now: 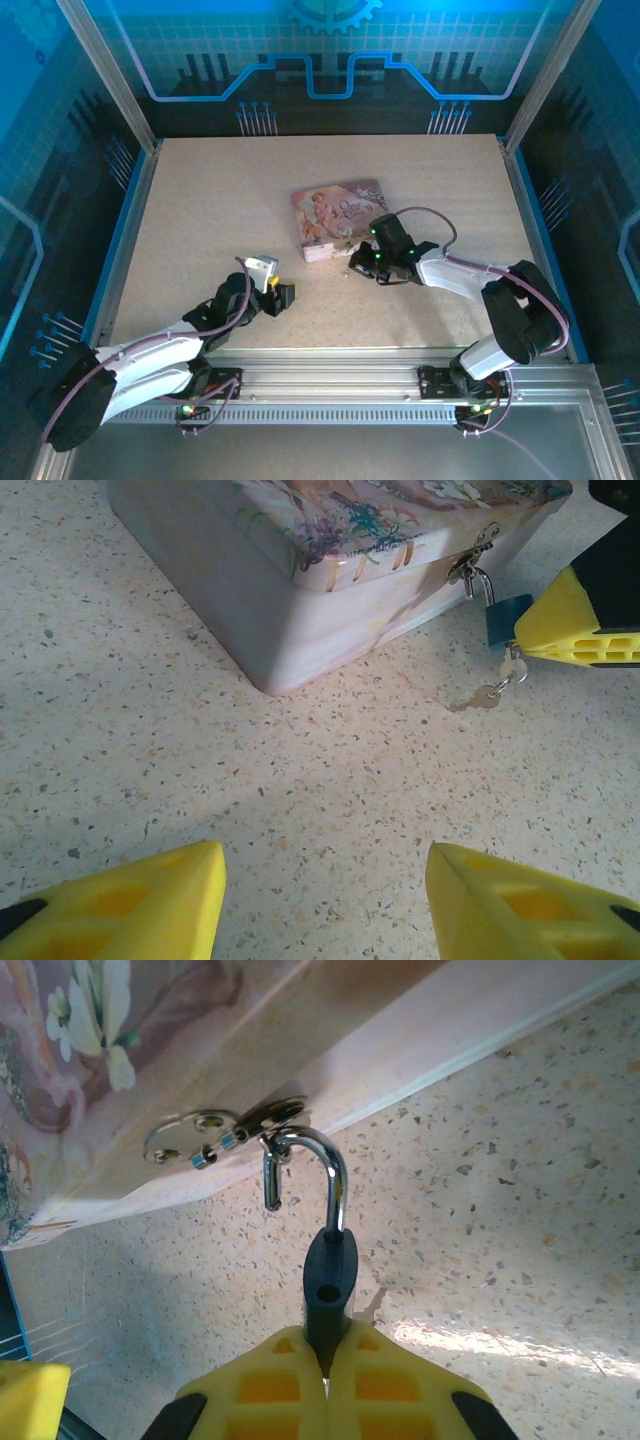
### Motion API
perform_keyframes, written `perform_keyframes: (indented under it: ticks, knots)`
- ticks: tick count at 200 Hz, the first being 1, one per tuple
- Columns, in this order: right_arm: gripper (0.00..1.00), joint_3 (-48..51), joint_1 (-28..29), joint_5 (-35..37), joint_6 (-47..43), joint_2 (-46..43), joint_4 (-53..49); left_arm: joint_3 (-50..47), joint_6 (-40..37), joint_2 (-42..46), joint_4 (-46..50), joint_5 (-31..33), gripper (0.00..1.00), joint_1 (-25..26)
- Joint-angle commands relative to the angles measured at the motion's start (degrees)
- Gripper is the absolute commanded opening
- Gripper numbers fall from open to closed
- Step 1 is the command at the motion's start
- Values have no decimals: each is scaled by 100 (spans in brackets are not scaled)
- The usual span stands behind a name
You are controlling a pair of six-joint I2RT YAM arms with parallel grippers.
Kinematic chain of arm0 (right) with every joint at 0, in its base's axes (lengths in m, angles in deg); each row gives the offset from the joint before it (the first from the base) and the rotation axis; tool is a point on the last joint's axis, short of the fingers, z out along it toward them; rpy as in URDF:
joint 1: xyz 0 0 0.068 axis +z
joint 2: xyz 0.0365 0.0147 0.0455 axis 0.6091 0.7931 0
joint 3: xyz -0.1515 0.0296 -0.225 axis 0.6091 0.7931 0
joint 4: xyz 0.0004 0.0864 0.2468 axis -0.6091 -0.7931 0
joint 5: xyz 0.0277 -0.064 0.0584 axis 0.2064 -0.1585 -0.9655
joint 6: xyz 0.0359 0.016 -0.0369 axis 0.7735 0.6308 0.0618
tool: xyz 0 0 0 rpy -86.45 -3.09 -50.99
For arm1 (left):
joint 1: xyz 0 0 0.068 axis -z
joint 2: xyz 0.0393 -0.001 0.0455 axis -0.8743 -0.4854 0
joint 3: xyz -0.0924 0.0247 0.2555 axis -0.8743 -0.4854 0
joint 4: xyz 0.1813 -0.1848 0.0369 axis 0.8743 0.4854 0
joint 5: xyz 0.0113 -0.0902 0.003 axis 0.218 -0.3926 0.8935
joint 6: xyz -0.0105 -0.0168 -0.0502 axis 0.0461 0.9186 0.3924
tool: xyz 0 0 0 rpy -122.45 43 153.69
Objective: Unlock the padlock with the key
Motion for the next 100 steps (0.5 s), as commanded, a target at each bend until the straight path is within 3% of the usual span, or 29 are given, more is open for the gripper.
perform_keyframes:
  ticks: [1, 50, 100]
  knots:
    - [0, 77, -61, -183, 22, -16, 329, 153, 25, -69, -1, -118, 56, -55]
    - [0, 242, 38, -268, 370, 82, 955, 153, 17, -159, -106, -134, 56, -57]
    - [0, 301, 119, 34, 835, 76, 962, 153, -1, -139, -115, -153, 56, -58]
